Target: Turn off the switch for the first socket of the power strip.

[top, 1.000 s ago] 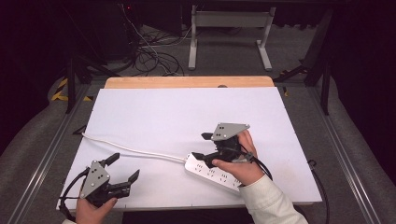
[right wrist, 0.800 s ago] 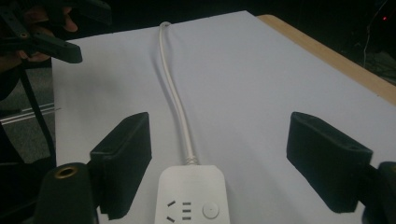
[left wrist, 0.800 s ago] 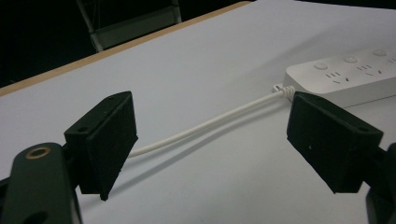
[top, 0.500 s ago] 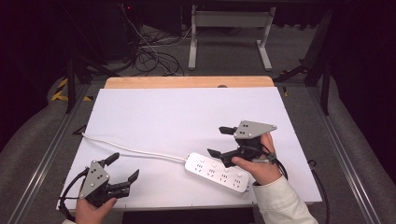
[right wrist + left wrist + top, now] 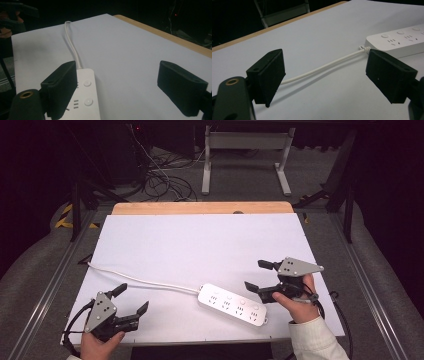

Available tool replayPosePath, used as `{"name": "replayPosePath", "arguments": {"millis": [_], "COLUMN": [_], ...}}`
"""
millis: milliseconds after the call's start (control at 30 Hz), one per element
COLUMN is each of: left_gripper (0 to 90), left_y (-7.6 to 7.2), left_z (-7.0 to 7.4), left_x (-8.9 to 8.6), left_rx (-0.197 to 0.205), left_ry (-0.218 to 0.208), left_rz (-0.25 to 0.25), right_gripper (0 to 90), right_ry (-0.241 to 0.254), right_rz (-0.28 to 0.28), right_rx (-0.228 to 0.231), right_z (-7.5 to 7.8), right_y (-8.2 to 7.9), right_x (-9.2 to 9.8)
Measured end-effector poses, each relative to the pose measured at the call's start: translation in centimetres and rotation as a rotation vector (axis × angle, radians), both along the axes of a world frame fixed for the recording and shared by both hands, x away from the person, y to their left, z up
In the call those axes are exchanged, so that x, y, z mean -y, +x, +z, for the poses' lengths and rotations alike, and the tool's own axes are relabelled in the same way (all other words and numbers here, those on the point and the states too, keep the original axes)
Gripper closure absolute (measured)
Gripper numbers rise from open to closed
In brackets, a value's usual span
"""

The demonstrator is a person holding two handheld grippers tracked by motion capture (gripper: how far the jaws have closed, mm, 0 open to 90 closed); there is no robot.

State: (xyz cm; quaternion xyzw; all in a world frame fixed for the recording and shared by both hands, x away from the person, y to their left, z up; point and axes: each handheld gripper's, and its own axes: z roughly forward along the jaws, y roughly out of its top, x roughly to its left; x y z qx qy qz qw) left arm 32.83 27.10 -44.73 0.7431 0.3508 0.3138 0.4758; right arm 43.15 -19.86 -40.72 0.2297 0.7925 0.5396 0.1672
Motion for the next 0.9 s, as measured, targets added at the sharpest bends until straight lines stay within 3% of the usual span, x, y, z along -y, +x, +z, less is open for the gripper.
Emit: {"name": "replayPosePath", "arguments": {"millis": [367, 900], "left_gripper": [15.7, 15.5], "left_y": [0.1, 0.4], "left_z": [-0.1, -0.3], "left_x": [-0.1, -0.1], "left_rx": [-0.003, -0.012], "left_ry": [-0.002, 0.003], "left_rz": [0.006, 0.008], "right_gripper": [16.6, 15.2], "right_ry": [0.001, 0.009], "right_rz": [-0.071, -0.147], "right_rx": [-0.041, -0.075], "right_z": [-2.5, -6.2], "right_y": [-0.2, -0.6], "right_x": [2.9, 5.0]}}
